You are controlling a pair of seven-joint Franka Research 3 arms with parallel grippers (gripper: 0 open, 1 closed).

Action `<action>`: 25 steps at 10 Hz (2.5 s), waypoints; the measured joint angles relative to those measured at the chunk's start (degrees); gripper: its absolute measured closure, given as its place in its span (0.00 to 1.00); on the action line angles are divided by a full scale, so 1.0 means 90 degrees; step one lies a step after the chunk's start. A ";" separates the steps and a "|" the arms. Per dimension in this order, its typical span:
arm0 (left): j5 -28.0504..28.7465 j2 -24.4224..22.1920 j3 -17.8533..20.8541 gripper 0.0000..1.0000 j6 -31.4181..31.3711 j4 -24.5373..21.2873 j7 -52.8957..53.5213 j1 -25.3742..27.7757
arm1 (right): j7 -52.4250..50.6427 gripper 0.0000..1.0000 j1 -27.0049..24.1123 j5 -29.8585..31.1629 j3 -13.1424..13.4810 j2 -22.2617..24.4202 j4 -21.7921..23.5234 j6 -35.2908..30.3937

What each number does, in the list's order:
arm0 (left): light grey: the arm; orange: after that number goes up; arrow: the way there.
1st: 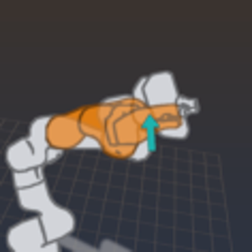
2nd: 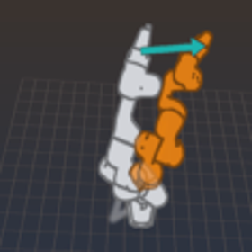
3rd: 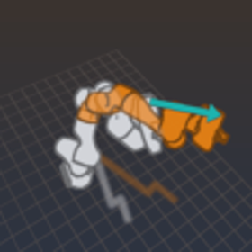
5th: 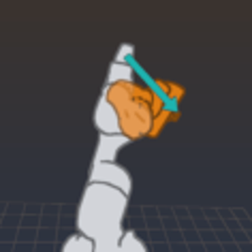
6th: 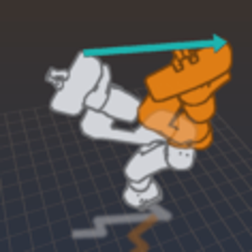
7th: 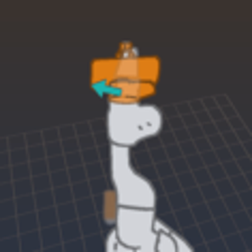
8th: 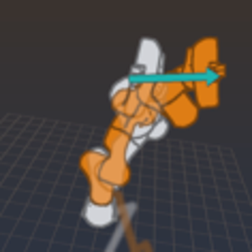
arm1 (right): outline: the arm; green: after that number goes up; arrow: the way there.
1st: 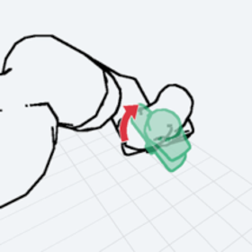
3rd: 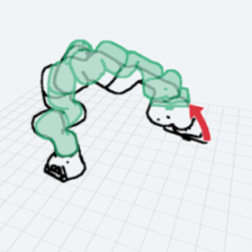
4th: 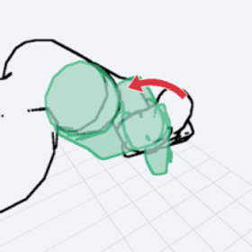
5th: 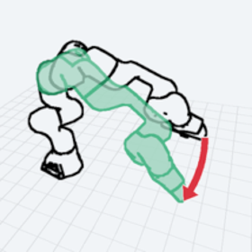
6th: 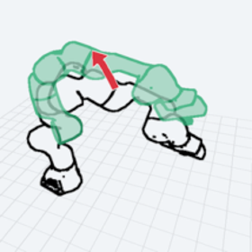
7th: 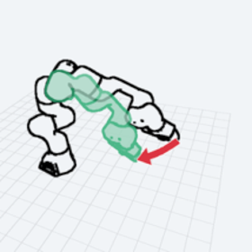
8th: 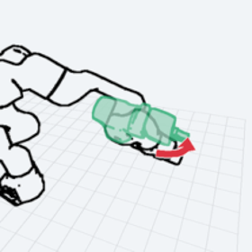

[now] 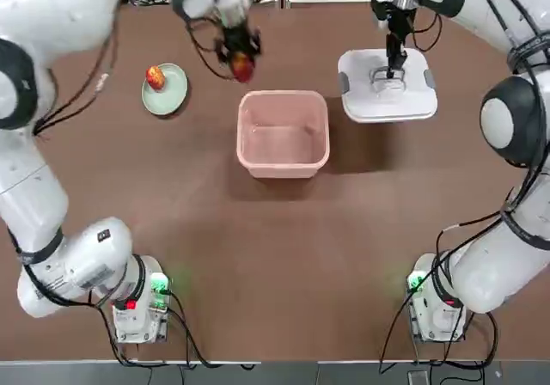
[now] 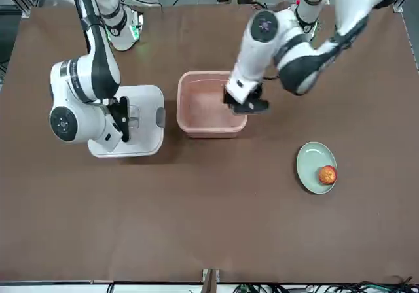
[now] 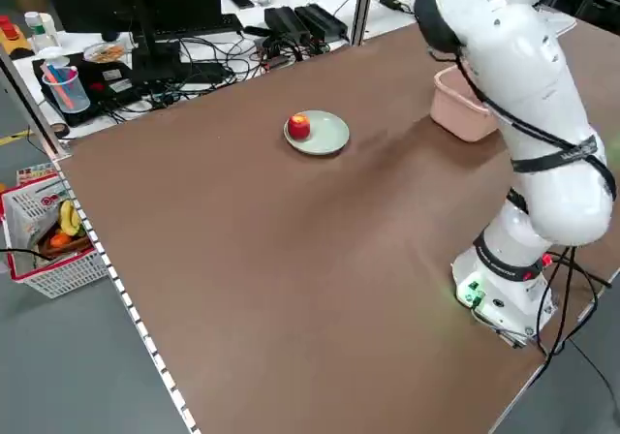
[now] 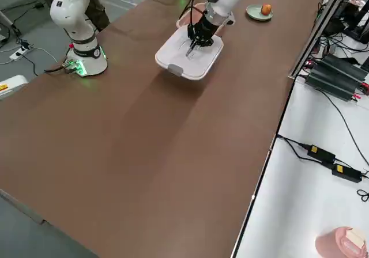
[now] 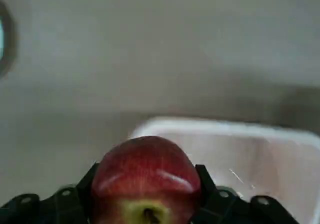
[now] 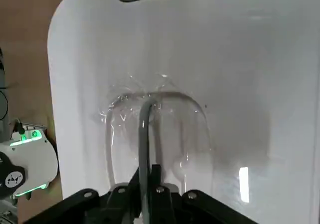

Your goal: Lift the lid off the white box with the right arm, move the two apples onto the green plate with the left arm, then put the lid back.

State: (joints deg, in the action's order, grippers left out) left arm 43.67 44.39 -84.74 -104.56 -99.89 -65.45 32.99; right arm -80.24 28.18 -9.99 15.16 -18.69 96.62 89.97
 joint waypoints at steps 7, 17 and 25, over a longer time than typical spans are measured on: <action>0.0705 0.0162 0.1682 0.21 -0.0864 -0.0302 0.1850 0.1354 | 0.0961 0.93 0.0876 -0.0379 -0.0036 -0.0003 0.0036 -0.0008; 0.1029 0.0290 0.3131 0.21 -0.2192 -0.0978 0.2281 0.1422 | 0.3083 0.93 0.2949 -0.1188 -0.0053 -0.0329 -0.0094 0.0843; 0.1229 0.0253 0.3267 0.00 -0.2333 -0.0986 0.2215 0.1417 | 0.3519 0.93 0.3199 -0.1314 -0.0007 -0.1010 -0.1097 0.0917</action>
State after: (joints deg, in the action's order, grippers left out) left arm 54.73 46.66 -55.34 -125.56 -108.77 -45.52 45.73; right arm -48.57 56.97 -21.82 15.09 -27.78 86.74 98.23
